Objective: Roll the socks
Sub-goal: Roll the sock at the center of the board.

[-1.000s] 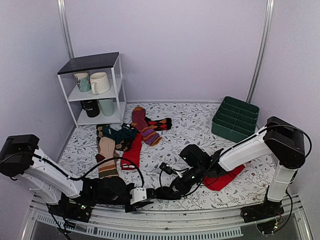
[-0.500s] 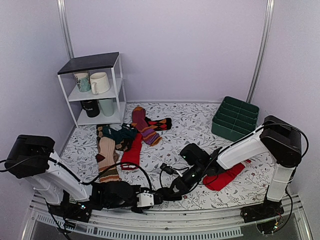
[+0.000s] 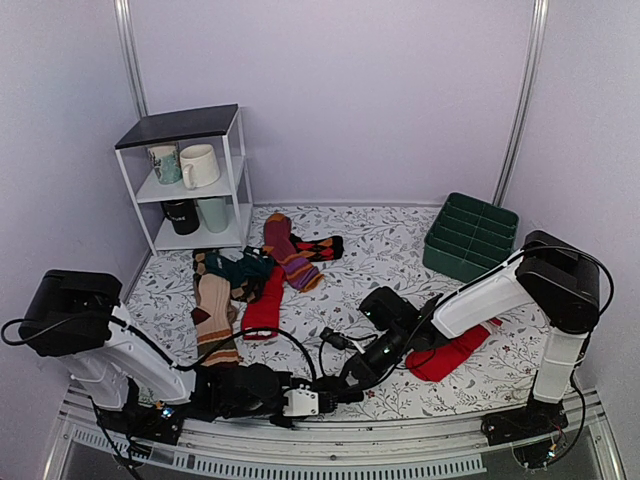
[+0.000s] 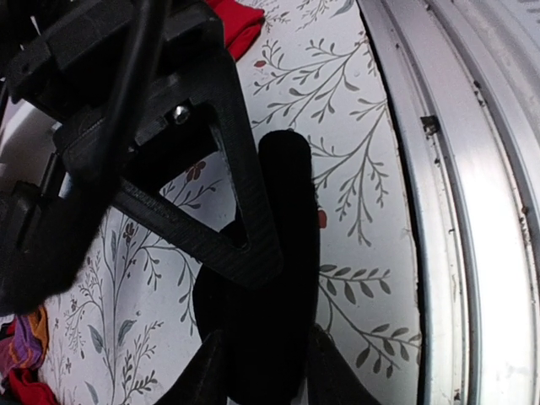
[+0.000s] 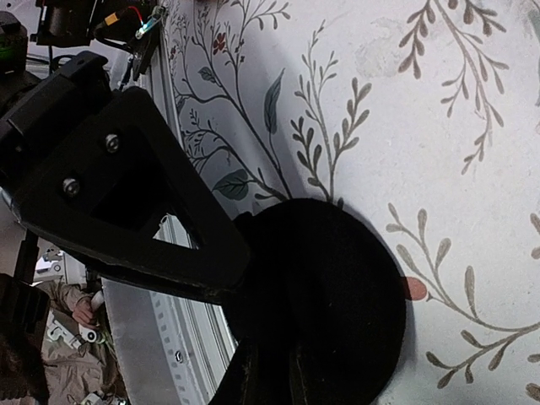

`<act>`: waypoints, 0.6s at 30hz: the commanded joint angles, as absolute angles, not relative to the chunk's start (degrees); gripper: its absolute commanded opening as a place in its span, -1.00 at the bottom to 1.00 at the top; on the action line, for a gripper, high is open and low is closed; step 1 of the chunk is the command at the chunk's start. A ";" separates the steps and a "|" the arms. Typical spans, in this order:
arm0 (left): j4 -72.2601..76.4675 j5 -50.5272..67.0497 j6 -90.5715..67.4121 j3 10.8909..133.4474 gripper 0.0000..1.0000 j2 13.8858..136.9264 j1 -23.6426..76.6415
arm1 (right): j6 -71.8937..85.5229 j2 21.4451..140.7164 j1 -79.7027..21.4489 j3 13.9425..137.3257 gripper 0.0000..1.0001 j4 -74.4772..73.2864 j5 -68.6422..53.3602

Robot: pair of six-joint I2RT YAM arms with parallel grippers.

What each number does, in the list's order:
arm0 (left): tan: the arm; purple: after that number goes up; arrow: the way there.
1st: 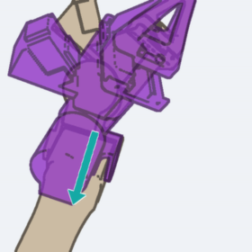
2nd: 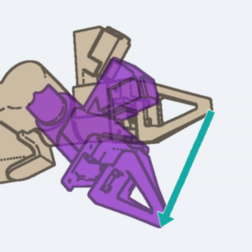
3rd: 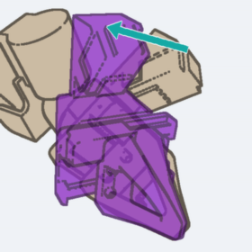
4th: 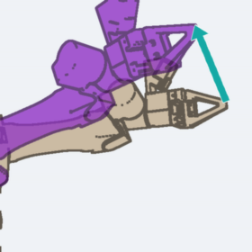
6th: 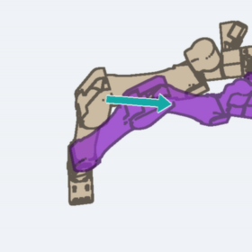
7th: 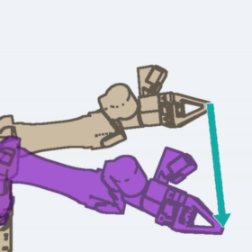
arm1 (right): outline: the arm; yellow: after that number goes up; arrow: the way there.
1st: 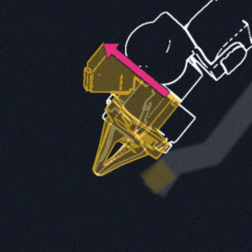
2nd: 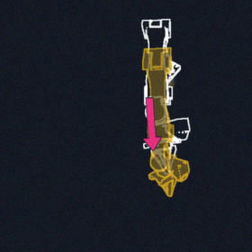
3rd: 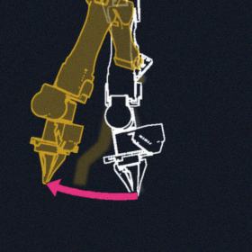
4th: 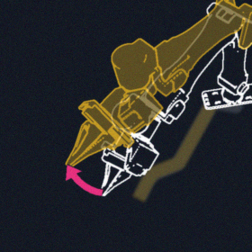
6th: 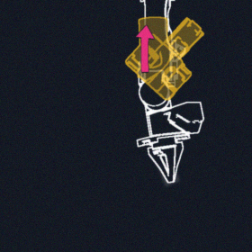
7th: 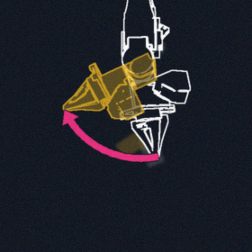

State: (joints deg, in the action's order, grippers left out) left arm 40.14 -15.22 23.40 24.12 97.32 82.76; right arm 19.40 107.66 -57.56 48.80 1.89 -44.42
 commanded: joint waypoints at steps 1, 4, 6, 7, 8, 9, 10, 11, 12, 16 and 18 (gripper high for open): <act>36.75 -13.39 23.09 25.42 -0.43 98.33 83.67 | 19.86 112.01 -58.01 46.57 -0.79 -5.53 -41.21; 36.04 -12.99 22.76 25.69 -0.51 98.46 83.59 | 20.11 112.38 -57.93 46.58 -0.79 -5.50 -41.61; 35.09 -12.92 22.45 26.27 -0.51 99.22 83.58 | 20.09 112.33 -58.01 46.58 -0.79 -5.53 -41.66; 34.49 -12.92 22.19 26.67 -0.47 99.73 83.57 | 20.06 112.28 -58.01 46.48 -0.79 -5.43 -41.71; 34.01 -12.99 21.96 26.99 -0.39 100.21 83.58 | 19.98 112.24 -58.01 46.43 -0.79 -5.41 -41.73; 33.72 -13.06 21.83 27.27 -0.34 100.71 83.56 | 19.88 112.24 -57.99 46.38 -0.79 -5.26 -41.75; 33.50 -12.84 21.73 27.47 -0.34 100.91 83.54 | 19.93 112.31 -58.01 46.37 -0.79 -5.23 -41.76; 33.26 -12.31 21.71 27.63 -0.38 101.04 83.57 | 19.95 112.39 -57.99 46.28 -0.79 -5.04 -41.75; 33.03 -12.02 21.62 27.86 -0.44 101.24 83.58 | 19.99 112.45 -58.01 46.31 -0.79 -4.83 -41.75; 31.06 -11.15 21.24 29.02 -0.80 102.17 83.42 | 20.05 112.50 -57.99 46.21 -0.79 -4.47 -41.93; 30.42 -10.78 20.98 29.30 -1.00 102.30 83.47 | 19.91 112.50 -57.96 46.07 -0.78 -4.29 -41.87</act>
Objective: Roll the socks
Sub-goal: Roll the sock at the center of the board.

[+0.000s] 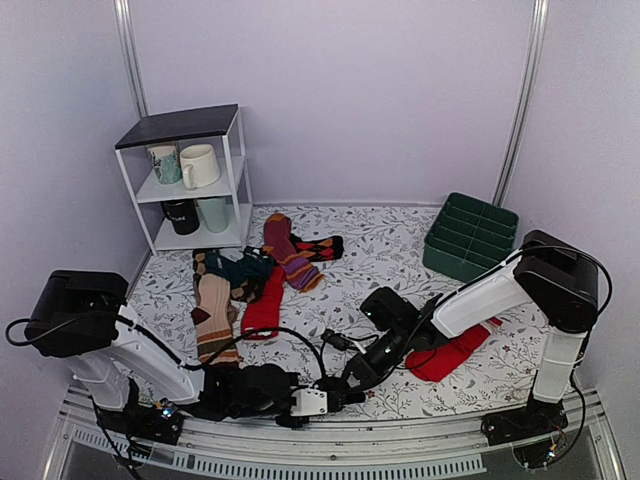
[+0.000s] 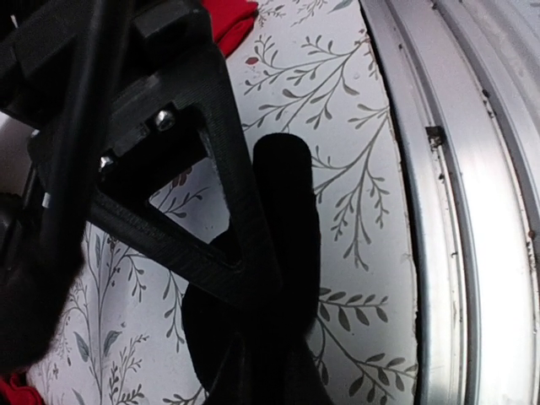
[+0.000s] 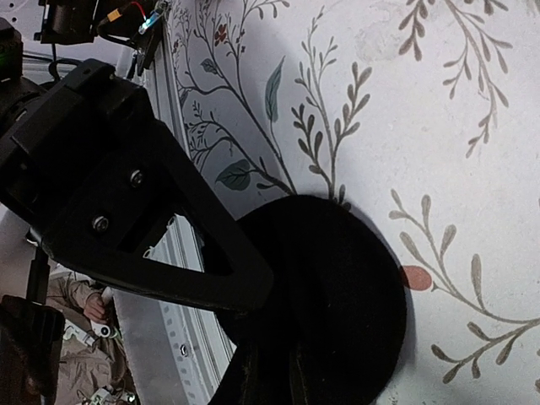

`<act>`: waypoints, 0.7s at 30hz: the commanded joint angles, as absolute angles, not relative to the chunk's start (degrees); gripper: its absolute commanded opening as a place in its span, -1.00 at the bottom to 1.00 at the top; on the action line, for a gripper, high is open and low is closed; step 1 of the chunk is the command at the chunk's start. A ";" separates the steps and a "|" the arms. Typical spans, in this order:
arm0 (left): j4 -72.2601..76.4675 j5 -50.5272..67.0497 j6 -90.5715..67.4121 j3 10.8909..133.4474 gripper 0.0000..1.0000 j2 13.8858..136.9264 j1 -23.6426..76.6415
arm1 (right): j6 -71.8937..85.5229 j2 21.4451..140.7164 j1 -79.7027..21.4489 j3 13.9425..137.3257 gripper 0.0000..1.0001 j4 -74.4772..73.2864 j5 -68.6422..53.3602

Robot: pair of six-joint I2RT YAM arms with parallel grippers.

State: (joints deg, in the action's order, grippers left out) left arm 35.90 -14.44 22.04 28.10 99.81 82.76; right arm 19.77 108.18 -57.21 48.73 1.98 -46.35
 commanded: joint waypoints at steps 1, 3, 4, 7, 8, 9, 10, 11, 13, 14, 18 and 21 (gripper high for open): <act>30.04 -10.38 20.66 29.41 -1.00 102.15 83.49 | 19.70 112.43 -58.00 46.05 -0.79 -4.09 -41.84; 28.48 -9.37 20.01 29.76 -1.00 101.60 83.48 | 19.62 111.97 -57.97 46.00 -0.71 -3.20 -41.08; 26.87 -8.98 19.44 30.24 -1.00 101.34 83.47 | 19.51 111.47 -57.99 45.89 -0.65 -2.64 -40.05; 21.47 -5.26 16.93 31.39 -1.00 99.07 82.63 | 18.51 108.37 -57.72 45.65 -0.51 -1.28 -35.23; 19.37 -2.51 15.78 31.73 -1.00 98.38 81.89 | 17.78 106.86 -57.40 45.26 -0.49 -0.28 -33.88; 17.34 0.04 14.68 32.11 -1.00 97.86 81.07 | 17.20 104.53 -57.06 44.63 -0.47 1.14 -32.78; 15.65 2.17 13.67 32.47 -1.00 97.51 80.39 | 16.76 102.97 -56.89 43.70 -0.46 2.80 -31.55; 14.23 4.30 13.00 32.58 -1.00 97.29 79.72 | 15.54 100.12 -56.84 42.67 -0.43 4.33 -30.04; 12.03 7.27 11.47 32.90 -1.00 97.16 78.51 | 13.27 95.75 -56.75 40.38 -0.38 7.86 -27.24; 10.90 8.82 10.80 33.16 -1.00 97.26 77.79 | 12.28 93.72 -56.80 39.01 -0.34 9.56 -25.64; 8.78 13.92 7.97 34.34 -1.00 98.49 75.49 | 7.45 85.77 -56.78 32.56 -0.30 17.07 -20.83; 7.34 16.56 7.10 35.77 -1.00 100.23 74.53 | 5.60 80.95 -56.82 26.31 -0.28 24.40 -20.24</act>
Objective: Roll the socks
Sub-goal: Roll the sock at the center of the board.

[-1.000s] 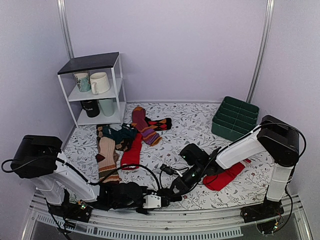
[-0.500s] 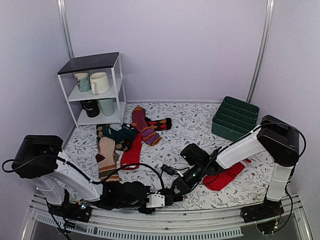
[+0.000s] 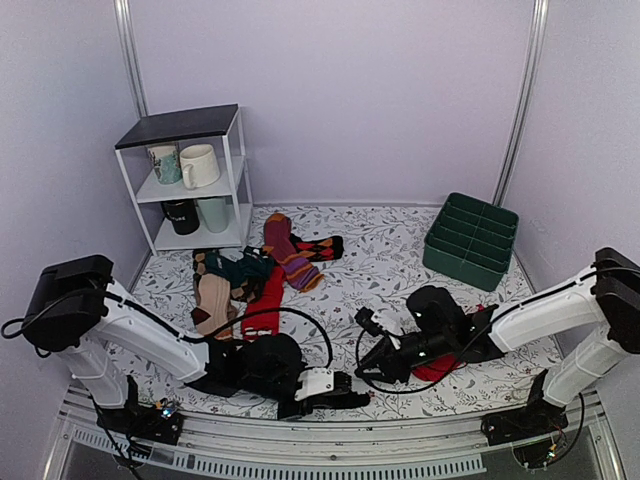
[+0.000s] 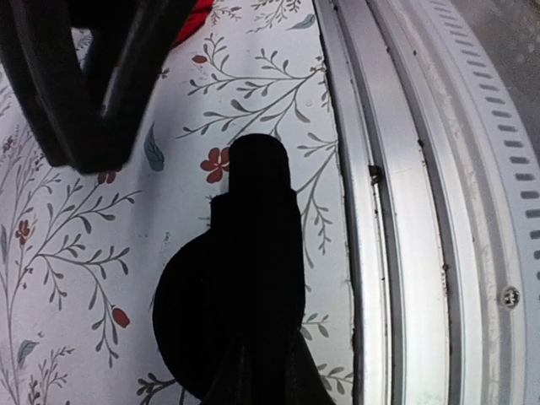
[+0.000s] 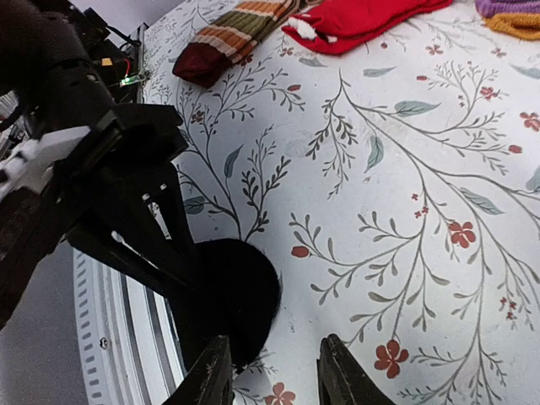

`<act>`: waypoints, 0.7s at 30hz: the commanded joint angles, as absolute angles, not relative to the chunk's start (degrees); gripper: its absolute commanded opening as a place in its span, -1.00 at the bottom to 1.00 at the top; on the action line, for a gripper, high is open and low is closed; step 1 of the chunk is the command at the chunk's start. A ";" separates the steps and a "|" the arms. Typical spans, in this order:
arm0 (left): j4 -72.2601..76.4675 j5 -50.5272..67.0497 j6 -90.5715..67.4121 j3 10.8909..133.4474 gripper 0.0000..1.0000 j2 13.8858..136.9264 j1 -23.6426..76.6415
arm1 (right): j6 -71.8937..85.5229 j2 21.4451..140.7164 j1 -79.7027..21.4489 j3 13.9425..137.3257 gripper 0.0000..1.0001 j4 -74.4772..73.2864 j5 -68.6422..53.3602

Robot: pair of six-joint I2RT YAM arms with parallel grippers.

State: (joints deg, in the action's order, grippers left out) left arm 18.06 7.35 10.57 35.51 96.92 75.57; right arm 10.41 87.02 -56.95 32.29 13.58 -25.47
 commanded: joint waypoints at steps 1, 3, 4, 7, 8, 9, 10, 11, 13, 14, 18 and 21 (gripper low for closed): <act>6.62 17.45 6.84 36.44 -1.00 100.88 74.16 | 5.31 79.51 -57.02 24.14 -0.26 27.31 -20.59; 5.29 19.22 6.23 37.73 -1.00 102.38 73.40 | 4.38 77.95 -57.81 20.53 -0.19 32.49 -20.92; 4.83 19.96 5.98 38.24 -1.00 103.00 73.03 | 3.59 77.95 -58.31 19.06 -0.14 33.76 -20.64; 3.91 21.70 5.42 39.29 -1.00 104.52 72.02 | 2.24 79.73 -60.50 18.56 -0.13 34.27 -18.47; 3.73 22.16 5.16 39.55 -1.00 105.08 71.71 | 1.90 80.90 -61.59 18.47 -0.13 34.55 -17.63; 3.51 22.41 5.00 39.85 -1.00 105.44 71.52 | 1.37 81.67 -62.70 18.38 -0.12 34.97 -17.20; 3.33 22.61 4.87 40.12 -1.00 105.76 71.44 | 0.94 82.39 -63.77 18.44 -0.12 35.32 -16.82; 3.20 22.66 4.67 40.23 -1.00 106.07 71.37 | 0.66 82.84 -64.51 18.53 -0.11 35.47 -16.67; 2.95 22.89 4.49 40.55 -1.00 106.61 71.28 | 0.62 83.39 -65.58 18.71 -0.08 35.51 -17.01; 2.84 23.00 4.53 40.70 -1.00 106.81 71.27 | 0.62 83.42 -65.81 18.70 -0.04 35.44 -17.83; 2.64 23.29 4.56 41.00 -1.00 107.35 71.09 | -1.23 82.58 -65.97 18.76 0.15 33.61 -19.91; 2.48 23.31 4.44 41.21 -1.00 107.72 71.10 | -0.80 82.06 -65.95 19.02 0.26 31.80 -21.27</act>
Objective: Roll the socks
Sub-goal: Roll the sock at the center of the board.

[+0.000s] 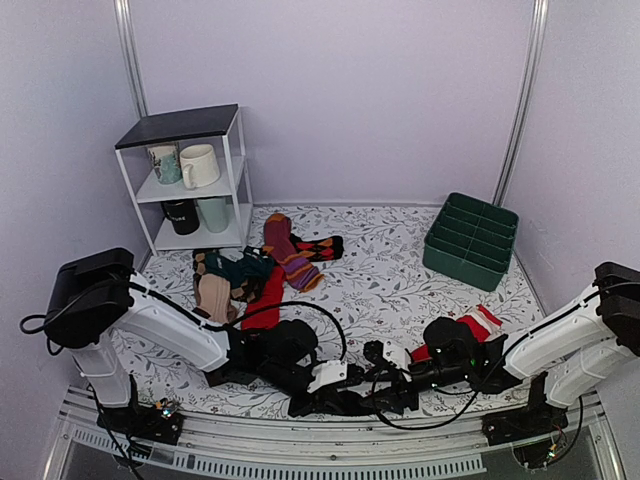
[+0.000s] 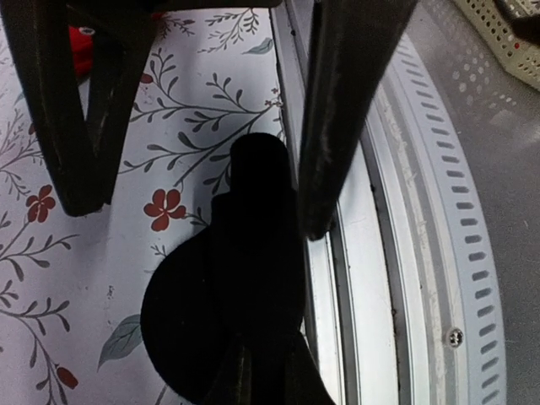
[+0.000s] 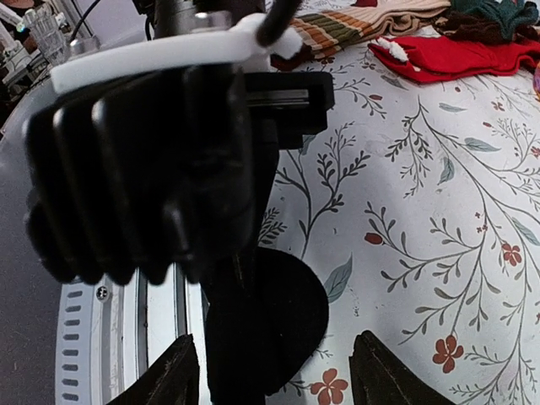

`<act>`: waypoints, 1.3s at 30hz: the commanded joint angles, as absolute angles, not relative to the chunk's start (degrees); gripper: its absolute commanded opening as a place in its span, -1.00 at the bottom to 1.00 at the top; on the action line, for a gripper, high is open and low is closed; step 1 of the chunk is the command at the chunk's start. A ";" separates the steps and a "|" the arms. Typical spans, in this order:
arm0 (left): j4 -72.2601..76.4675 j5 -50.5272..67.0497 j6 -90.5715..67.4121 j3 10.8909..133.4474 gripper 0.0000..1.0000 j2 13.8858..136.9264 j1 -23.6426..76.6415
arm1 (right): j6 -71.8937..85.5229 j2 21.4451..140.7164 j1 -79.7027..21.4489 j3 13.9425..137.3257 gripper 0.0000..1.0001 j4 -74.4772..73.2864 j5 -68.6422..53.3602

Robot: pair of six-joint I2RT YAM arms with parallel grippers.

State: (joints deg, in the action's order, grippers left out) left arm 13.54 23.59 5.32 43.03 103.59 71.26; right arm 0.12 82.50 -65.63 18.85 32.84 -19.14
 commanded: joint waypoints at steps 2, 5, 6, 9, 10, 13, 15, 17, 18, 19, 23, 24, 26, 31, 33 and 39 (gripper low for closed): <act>2.24 23.29 4.32 41.43 -1.00 108.03 70.93 | -0.39 82.48 -65.97 19.51 0.32 30.40 -22.74; 1.94 23.37 4.07 41.74 -1.00 108.36 70.79 | -0.26 84.04 -66.43 20.48 0.33 28.44 -25.36; 1.95 23.38 3.90 41.64 -1.00 108.37 70.71 | -0.26 84.77 -66.90 20.99 0.33 27.80 -25.54; 1.96 23.81 3.27 41.78 -1.00 108.60 70.36 | -0.54 87.12 -69.09 22.47 0.33 26.31 -24.74; 1.86 23.97 3.14 41.89 -1.00 108.84 70.25 | -0.80 87.93 -69.49 23.11 0.33 25.84 -24.69; 1.41 24.09 3.08 42.18 -1.00 109.24 70.08 | -0.80 89.86 -69.78 24.26 0.34 24.69 -23.93; 1.41 24.04 3.00 42.13 -1.00 109.17 70.14 | -0.92 90.36 -69.79 24.27 0.34 24.44 -21.97; 1.41 24.02 2.86 42.14 -1.00 109.24 70.11 | -0.84 90.73 -69.84 24.35 0.34 24.06 -20.77; 1.41 24.07 2.83 42.18 -1.00 109.31 70.13 | -0.76 90.93 -69.80 24.37 0.34 24.11 -20.33; 1.34 24.15 2.81 42.30 -1.00 109.41 70.13 | -0.51 90.95 -69.90 24.32 0.35 24.08 -20.03; 1.32 24.48 2.65 42.36 -1.00 109.72 69.93 | -0.37 85.76 -71.45 21.71 0.39 25.56 -13.68; 1.29 24.56 2.64 42.44 -1.00 109.79 69.89 | 0.69 83.68 -71.45 20.50 0.41 26.15 -11.92; 1.23 24.80 2.68 42.45 -1.00 109.90 69.80 | 2.46 80.59 -71.37 18.57 0.51 26.72 -9.83; 1.40 25.63 2.33 42.41 -1.00 109.95 69.13 | 4.18 77.50 -71.31 17.33 0.53 26.15 -12.03; 1.43 25.79 2.01 42.33 -1.00 110.03 68.91 | 4.53 76.78 -71.38 16.98 0.58 25.85 -11.80; 1.32 26.47 1.03 42.49 -1.00 110.91 68.32 | 5.80 73.81 -71.28 14.88 0.79 27.70 -10.74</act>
State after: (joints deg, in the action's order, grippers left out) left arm 12.32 29.56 2.48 44.64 105.62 68.93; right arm 4.38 76.44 -71.13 16.40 26.96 -12.10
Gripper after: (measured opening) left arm 0.063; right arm 0.889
